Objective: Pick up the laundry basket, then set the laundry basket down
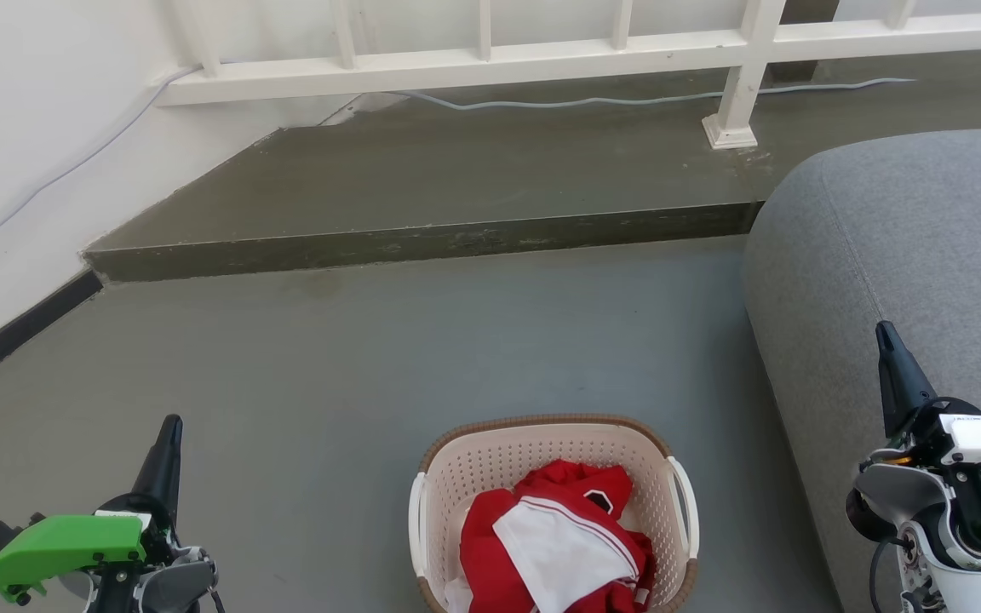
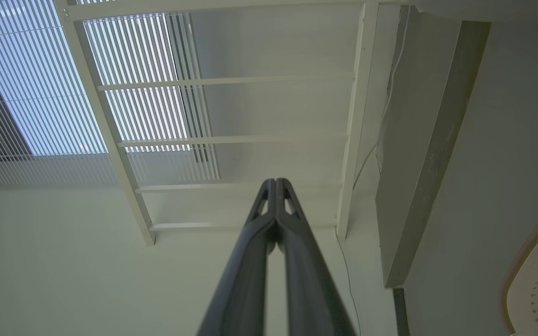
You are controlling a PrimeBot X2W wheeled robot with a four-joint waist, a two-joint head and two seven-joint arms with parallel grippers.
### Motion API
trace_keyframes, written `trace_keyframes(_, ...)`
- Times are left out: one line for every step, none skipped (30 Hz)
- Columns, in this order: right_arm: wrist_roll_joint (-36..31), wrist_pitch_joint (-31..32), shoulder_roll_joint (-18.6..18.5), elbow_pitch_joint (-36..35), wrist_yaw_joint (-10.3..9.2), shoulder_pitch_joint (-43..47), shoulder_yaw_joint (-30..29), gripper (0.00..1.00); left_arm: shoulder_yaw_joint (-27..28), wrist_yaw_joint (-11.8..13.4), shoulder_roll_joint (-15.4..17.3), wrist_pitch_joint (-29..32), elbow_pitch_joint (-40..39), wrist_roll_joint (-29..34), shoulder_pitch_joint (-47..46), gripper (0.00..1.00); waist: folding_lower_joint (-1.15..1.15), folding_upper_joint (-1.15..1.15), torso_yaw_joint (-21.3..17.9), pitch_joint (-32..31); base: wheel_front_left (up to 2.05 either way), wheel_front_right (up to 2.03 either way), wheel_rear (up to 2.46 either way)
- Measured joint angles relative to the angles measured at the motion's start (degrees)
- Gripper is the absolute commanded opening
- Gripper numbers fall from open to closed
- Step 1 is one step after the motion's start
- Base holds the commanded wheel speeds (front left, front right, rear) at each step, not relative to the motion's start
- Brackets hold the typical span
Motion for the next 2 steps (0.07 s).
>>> trace_keyframes(0.00, 0.00, 0.00, 0.00, 0.00, 0.00, 0.00, 0.00, 0.01, 0.00, 0.00, 0.00, 0.00, 0.00, 0.00, 0.00, 0.00, 0.00, 0.00, 0.00, 0.00, 0.00, 0.00)
trace_keyframes(0.00, 0.00, 0.00, 0.00, 0.00, 0.00, 0.00, 0.00, 0.01, 0.00, 0.00, 0.00, 0.00, 0.00, 0.00, 0.00, 0.00, 0.00, 0.00, 0.00, 0.00, 0.00, 0.00)
